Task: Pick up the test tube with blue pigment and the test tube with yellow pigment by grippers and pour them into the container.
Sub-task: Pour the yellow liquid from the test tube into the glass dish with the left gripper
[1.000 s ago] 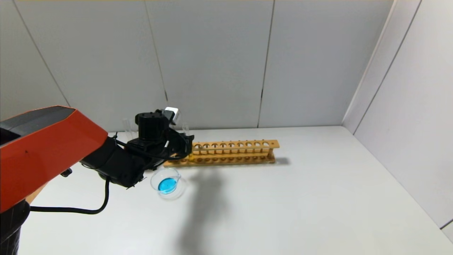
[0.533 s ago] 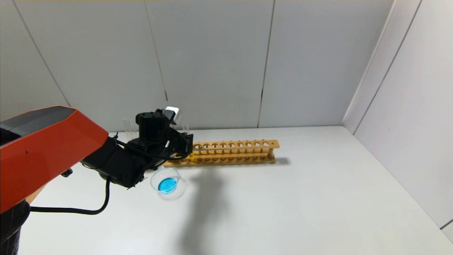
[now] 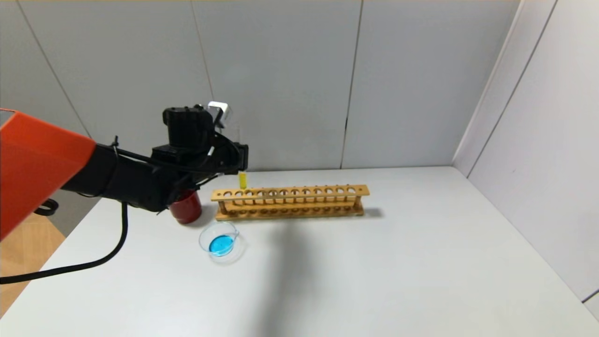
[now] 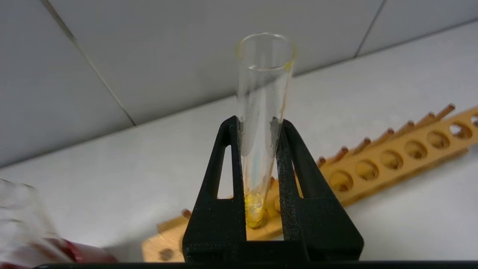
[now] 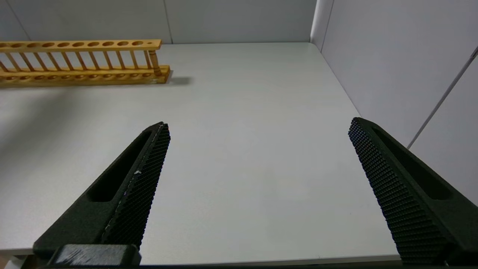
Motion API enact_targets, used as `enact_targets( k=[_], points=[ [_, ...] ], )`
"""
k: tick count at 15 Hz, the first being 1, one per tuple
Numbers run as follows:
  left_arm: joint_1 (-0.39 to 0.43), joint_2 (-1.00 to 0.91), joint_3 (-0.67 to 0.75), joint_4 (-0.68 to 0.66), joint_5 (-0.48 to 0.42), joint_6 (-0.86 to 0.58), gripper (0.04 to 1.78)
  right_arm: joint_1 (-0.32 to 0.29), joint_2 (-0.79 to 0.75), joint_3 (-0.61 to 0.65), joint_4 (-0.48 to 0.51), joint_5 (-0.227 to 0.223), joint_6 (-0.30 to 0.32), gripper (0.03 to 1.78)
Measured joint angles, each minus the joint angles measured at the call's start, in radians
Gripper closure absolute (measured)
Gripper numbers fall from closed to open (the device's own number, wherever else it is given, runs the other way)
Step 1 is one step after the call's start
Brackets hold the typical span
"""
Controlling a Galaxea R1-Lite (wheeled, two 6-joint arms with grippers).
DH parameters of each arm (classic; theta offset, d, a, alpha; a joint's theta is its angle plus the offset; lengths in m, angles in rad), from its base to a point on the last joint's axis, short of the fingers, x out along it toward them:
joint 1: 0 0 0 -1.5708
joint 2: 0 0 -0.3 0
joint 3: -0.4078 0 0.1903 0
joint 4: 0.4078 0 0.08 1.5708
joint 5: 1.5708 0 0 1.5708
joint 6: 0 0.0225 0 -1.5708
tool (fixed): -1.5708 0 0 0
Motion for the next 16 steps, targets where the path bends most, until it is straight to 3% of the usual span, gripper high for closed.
enact_targets(
  k=[7,10,16],
  points=[
    [0.039,-0.216,-0.094,0.210,0.000,0.072,1.52,0.000,0.000,0.000,0.000,0.000,0.000,0.06],
    [0.077,-0.339,-0.025,0.307,-0.002,0.174,1.52,0.000,0.000,0.000,0.000,0.000,0.000,0.06],
    [0.121,-0.525,0.224,0.365,-0.007,0.482,1.52,0.000,0.000,0.000,0.000,0.000,0.000,0.06]
  ],
)
